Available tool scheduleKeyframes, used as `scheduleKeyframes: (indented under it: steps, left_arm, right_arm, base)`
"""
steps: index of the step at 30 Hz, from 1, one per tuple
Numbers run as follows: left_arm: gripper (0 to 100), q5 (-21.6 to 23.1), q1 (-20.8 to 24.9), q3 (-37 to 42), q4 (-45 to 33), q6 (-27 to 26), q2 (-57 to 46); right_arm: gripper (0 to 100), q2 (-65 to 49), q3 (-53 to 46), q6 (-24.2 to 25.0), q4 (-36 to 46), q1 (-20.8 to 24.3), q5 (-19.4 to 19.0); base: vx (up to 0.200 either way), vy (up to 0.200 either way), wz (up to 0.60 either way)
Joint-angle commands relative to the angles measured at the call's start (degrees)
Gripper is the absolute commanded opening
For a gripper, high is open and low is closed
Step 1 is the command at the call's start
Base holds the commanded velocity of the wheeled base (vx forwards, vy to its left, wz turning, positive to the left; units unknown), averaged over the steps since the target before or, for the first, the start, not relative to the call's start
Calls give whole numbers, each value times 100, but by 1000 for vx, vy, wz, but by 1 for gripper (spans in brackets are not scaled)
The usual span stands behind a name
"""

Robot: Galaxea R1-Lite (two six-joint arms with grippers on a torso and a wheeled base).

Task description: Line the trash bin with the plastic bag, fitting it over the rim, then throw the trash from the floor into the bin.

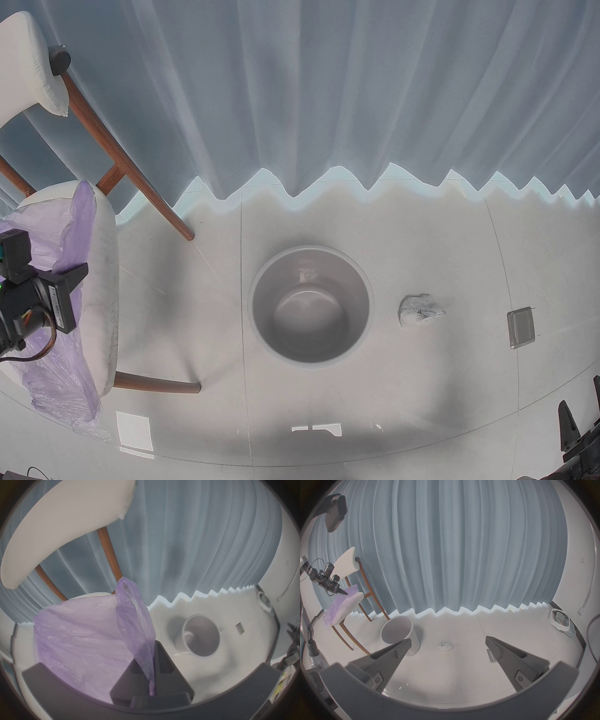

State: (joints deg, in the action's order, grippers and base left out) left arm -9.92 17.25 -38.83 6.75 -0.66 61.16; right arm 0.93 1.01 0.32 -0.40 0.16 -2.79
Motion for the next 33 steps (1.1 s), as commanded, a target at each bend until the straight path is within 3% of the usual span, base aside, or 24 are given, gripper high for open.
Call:
scheduleKeyframes:
  steps: [1, 6, 15, 18, 24, 25, 29, 31, 33]
  left_arm:
    - [0, 1010, -758, 103, -104, 523, -860]
    - [0, 1880, -1294, 350, -78, 1077, -1247]
    - [0, 2970, -1233, 464, 274, 1648, -1388]
    - [0, 3137, -1145, 455, 573, 1841, -1379]
    - [0, 3374, -336, 481, 792, 2333, -1361]
    - [0, 3374, -29, 464, 810, 2448, -1352]
    - [0, 3383, 797, 473, 828, 2500, -1317]
    - [0, 3383, 877, 481, 836, 2509, -1317]
    - [0, 3462, 1263, 481, 854, 2641, -1273]
  right_arm:
    - [100, -93, -101, 3, -4, 2, -2]
    - [100, -93, -101, 12, -4, 2, 7]
    - [100, -93, -101, 39, -4, 11, 15]
    - [100, -93, -101, 56, -4, 2, 33]
    - [100, -93, -101, 91, -4, 11, 42]
    - [100, -93, -101, 100, -4, 11, 51]
    - [100, -93, -101, 91, -4, 2, 51]
    - [100, -93, -101, 91, -4, 11, 51]
    - [100, -93, -101, 91, -4, 2, 51]
  base:
    - [0, 0, 0]
    - [0, 0, 0]
    - [0, 0, 0]
    - [0, 0, 0]
    - [0, 0, 0]
    - [0, 0, 0]
    - [0, 0, 0]
    - [0, 0, 0]
    - [0, 0, 0]
